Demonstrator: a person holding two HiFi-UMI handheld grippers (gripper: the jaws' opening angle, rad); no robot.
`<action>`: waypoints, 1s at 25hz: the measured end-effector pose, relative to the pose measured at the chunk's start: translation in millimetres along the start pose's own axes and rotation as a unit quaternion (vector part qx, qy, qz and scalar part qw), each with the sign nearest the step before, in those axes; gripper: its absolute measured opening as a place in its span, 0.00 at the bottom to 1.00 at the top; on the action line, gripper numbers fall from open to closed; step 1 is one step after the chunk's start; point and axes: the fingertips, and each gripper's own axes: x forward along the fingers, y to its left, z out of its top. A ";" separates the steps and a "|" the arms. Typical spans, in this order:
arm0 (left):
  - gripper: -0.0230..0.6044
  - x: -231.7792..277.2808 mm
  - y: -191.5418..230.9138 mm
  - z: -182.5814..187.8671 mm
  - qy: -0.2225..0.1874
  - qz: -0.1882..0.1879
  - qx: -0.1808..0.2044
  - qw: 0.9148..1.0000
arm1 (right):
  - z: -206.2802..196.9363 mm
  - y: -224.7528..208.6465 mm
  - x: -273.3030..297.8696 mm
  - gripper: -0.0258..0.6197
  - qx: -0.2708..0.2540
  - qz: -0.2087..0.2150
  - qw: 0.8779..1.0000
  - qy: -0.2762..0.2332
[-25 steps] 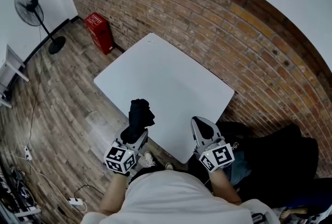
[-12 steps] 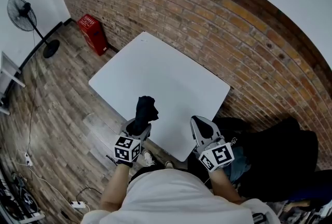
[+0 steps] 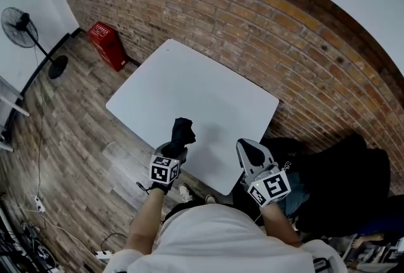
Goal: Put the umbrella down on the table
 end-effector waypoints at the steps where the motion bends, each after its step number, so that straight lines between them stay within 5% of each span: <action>1: 0.43 4.6 1.6 -1.7 0.006 0.000 0.004 1.000 | 0.6 -0.4 -0.5 0.07 -0.001 -0.002 1.000 0.000; 25: 0.43 93.6 34.0 1.2 0.083 0.023 0.061 0.994 | -7.3 -20.7 -19.3 0.07 0.005 -0.056 0.998 0.010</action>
